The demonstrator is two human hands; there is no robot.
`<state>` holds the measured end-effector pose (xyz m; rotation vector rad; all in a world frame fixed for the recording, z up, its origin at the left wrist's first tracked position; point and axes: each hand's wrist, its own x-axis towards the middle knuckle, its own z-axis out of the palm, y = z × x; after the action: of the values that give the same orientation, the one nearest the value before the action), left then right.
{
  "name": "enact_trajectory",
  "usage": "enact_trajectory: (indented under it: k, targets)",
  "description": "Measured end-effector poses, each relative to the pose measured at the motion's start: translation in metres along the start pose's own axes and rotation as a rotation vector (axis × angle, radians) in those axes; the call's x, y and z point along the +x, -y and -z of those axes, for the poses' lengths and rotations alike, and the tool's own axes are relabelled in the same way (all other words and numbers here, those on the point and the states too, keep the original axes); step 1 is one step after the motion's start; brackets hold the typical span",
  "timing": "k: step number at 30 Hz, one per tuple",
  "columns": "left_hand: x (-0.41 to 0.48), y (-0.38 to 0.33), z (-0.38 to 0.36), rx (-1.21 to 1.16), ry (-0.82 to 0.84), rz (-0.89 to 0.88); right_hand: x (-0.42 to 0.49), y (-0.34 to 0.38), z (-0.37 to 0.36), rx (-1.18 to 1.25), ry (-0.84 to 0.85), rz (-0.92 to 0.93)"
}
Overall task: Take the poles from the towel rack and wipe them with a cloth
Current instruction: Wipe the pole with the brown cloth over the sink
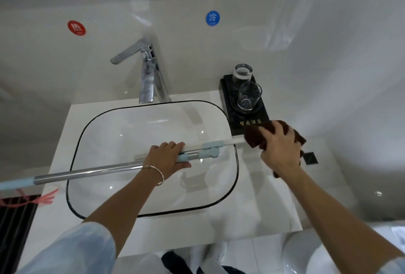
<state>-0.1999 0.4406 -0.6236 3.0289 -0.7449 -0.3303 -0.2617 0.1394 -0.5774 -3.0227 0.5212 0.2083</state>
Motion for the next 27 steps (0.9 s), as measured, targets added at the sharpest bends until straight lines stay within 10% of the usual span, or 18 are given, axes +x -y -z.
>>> enact_trajectory:
  k: [8, 15, 23, 27]
  targets:
    - [0.003, 0.000, 0.001, -0.024, 0.036, 0.012, -0.043, 0.086, -0.018, 0.131, 0.023, 0.443]
    - [0.006, 0.002, 0.002, -0.040, 0.018, -0.002, 0.010, -0.013, 0.007, 0.111, 0.029, -0.011]
    - [0.002, 0.001, 0.003, -0.046, 0.007, -0.002, -0.027, 0.062, -0.008, 0.102, 0.085, 0.298]
    - [0.004, 0.002, 0.003, -0.036, -0.004, -0.009, 0.010, -0.012, 0.007, 0.103, 0.071, 0.031]
